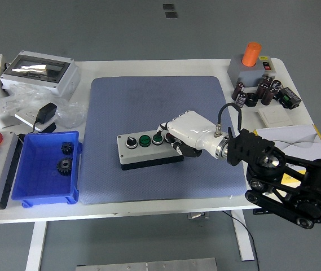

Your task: Pick up the button,place it on the desk,press the button,press the button

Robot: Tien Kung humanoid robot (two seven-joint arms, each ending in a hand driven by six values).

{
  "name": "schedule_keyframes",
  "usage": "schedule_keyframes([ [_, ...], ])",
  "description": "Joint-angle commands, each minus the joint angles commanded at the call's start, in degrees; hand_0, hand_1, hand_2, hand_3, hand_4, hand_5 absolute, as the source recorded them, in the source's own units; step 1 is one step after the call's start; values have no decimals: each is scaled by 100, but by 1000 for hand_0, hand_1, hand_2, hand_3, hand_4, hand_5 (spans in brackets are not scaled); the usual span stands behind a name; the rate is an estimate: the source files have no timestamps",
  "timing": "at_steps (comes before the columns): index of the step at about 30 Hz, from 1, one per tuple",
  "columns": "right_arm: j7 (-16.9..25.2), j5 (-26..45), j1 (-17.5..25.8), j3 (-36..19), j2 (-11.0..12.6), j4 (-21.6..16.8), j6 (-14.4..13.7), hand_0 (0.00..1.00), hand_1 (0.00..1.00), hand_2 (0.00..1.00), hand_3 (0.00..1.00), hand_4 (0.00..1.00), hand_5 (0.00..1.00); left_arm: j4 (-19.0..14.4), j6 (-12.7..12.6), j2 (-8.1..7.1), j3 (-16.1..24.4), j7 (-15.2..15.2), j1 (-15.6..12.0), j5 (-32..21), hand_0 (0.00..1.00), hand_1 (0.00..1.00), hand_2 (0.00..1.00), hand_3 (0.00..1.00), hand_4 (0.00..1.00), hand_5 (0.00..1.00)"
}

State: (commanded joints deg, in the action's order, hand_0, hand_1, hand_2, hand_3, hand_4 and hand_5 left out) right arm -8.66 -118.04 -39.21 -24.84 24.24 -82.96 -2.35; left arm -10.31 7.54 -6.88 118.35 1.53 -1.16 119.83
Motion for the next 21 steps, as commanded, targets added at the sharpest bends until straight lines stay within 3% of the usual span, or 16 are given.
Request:
schedule_keyframes([
  [12,-113,45,-9,224,-36,58,-54,105,107,139,695,236,2,0,-1,-1,-25,23,-6,-31,744,761,568,543,373,2],
  [21,603,1187,119,-624,149,-334,-609,104,108,141,693,240,2,0,-13,3,-23,12,-16,-24,744,761,568,542,370,2],
])
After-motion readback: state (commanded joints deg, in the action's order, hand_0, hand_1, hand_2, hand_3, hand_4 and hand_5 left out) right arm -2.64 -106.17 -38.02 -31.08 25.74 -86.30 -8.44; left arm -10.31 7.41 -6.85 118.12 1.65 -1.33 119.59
